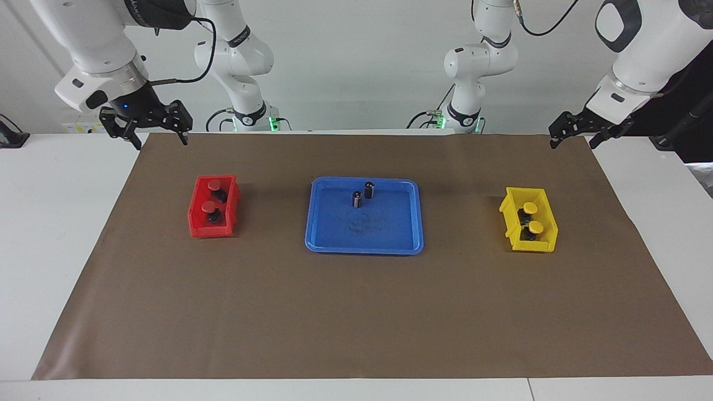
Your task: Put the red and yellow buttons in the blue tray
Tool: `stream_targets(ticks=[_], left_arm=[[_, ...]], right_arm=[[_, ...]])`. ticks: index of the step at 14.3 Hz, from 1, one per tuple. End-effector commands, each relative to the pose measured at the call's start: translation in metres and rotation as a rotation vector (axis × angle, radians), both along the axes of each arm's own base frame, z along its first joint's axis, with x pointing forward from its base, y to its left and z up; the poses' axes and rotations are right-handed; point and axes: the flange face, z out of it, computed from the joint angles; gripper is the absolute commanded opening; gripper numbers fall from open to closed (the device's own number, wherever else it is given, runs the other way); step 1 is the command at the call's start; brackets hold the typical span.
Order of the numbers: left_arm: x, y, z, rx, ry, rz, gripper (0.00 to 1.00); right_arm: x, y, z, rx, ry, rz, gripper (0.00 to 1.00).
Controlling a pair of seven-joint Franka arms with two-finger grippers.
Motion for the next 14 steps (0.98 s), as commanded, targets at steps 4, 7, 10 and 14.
stream_targets(ticks=[4, 7, 10, 14], left_arm=[[-0.004, 0.0, 0.003, 0.019, 0.001, -0.013, 1.0], [-0.003, 0.0, 0.005, 0.017, -0.008, -0.015, 1.0], [-0.005, 0.005, 0.003, 0.019, 0.004, -0.001, 1.0], [-0.005, 0.01, 0.003, 0.019, 0.005, 0.007, 1.0]], right_arm=[[0.004, 0.0, -0.076, 0.042, -0.008, -0.022, 1.0], [0.008, -0.004, -0.139, 0.091, -0.027, -0.053, 0.98], [0.001, -0.003, -0.184, 0.087, -0.042, -0.049, 0.86], [-0.009, -0.006, -0.221, 0.085, -0.035, -0.059, 0.8]])
